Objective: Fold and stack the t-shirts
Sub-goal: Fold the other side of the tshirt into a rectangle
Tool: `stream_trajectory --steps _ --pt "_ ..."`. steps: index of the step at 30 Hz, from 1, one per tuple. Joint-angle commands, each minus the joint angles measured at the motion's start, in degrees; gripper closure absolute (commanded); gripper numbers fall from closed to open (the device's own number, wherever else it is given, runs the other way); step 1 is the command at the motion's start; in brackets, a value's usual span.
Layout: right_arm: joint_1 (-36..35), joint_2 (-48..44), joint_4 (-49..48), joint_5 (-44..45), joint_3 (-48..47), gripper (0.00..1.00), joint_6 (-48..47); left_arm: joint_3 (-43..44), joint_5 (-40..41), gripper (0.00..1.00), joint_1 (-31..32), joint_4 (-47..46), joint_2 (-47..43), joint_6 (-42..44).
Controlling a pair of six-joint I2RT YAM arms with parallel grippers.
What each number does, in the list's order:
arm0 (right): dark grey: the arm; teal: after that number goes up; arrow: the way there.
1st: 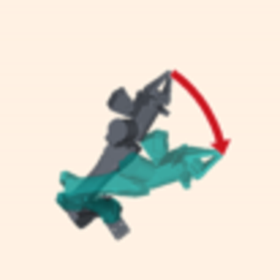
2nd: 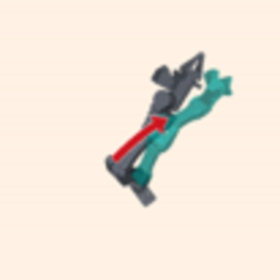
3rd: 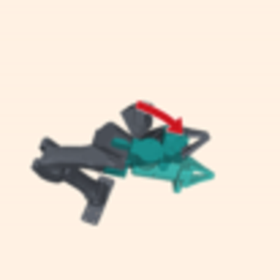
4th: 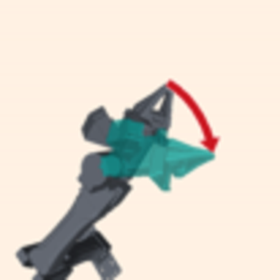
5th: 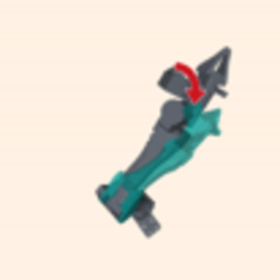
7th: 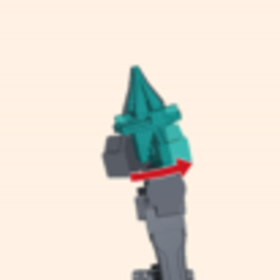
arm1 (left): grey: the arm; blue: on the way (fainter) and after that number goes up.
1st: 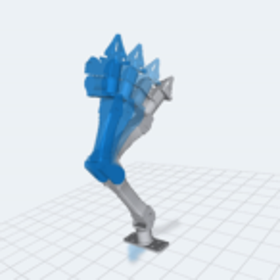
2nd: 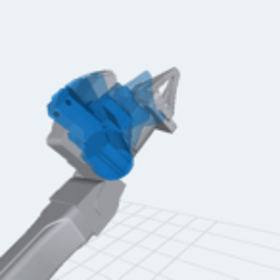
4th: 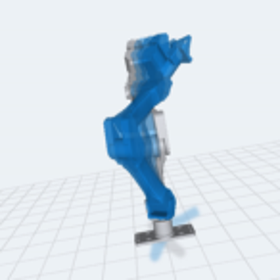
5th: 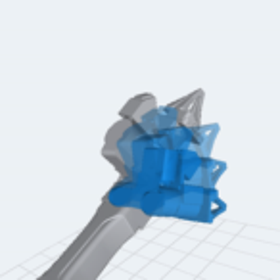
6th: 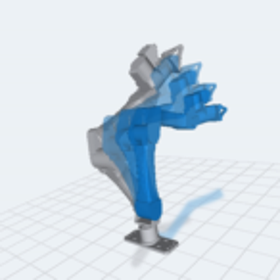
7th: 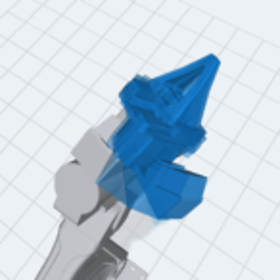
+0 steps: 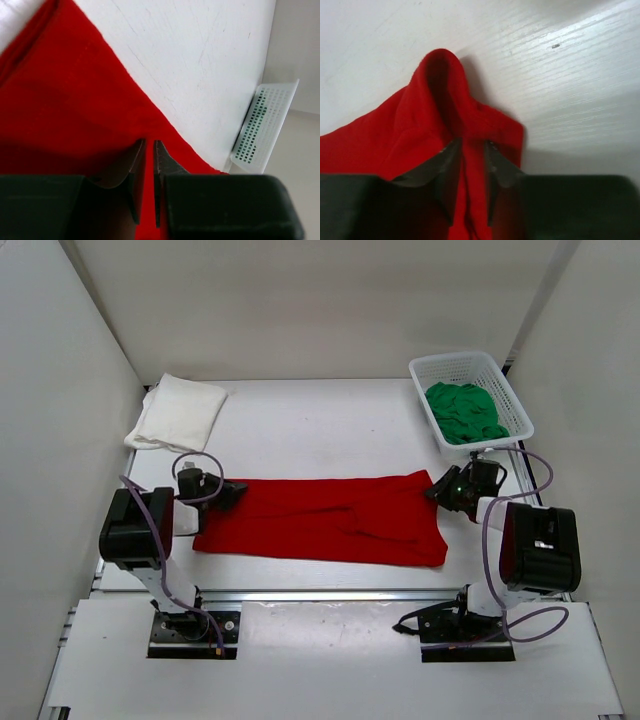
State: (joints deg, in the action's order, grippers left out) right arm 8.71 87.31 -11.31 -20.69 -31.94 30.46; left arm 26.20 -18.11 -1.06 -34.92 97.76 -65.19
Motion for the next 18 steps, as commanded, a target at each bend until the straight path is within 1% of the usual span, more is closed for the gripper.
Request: stream_trajectory --steps 1,2,3,4,6,8,10,11,13,14,16,17,18 --pt "-0.2 -2.2 -0.5 0.2 -1.5 0.74 -0.6 -1.2 0.4 0.76 0.3 -1.3 -4.0 -1.0" --pt "-0.7 -4.4 0.8 1.3 -2.0 0.72 -0.8 -0.8 0.9 0.76 0.3 -1.1 -5.5 -0.8" --pt "-1.3 -5.9 2.6 2.8 -2.1 0.71 -1.2 -0.4 0.7 0.75 2.8 -0.8 -7.1 -0.8" --pt "-2.5 -7.3 3.7 3.7 -2.9 0.71 -2.1 -0.6 1.1 0.74 3.3 0.3 -8.4 0.0" --pt "-4.7 -11.6 7.4 7.7 -4.0 0.7 -3.2 1.5 2.1 0.73 6.4 2.9 -11.6 1.5" --pt "-8.3 -14.5 9.9 10.5 -4.2 0.73 -4.4 2.3 3.1 0.72 8.8 5.2 -14.3 4.1" --pt "-13.2 -16.4 12.4 11.7 -3.7 0.88 -4.8 2.5 4.0 0.72 13.2 7.9 -17.1 6.3" --pt "-16.1 -16.6 12.7 12.4 -3.1 0.93 -4.5 2.4 4.3 0.71 14.1 9.3 -17.8 7.1" --pt "-20.4 -14.5 13.4 12.3 -2.6 0.97 -4.0 2.0 4.4 0.71 18.6 10.7 -19.0 8.6" --pt "-21.8 -13.8 12.9 12.3 -2.6 0.98 -3.6 1.8 4.9 0.71 19.4 11.0 -19.5 8.9" --pt "-25.1 -8.4 12.5 12.5 -3.3 0.98 -3.0 -0.9 4.1 0.71 23.3 9.8 -20.4 8.7" --pt "-26.1 -7.0 12.5 12.3 -4.5 0.99 -3.5 -1.7 4.0 0.71 23.9 9.9 -20.8 8.8" --pt "-26.3 -3.7 12.4 11.6 -6.0 0.98 -3.3 -2.5 3.7 0.72 25.0 10.0 -21.4 9.1"
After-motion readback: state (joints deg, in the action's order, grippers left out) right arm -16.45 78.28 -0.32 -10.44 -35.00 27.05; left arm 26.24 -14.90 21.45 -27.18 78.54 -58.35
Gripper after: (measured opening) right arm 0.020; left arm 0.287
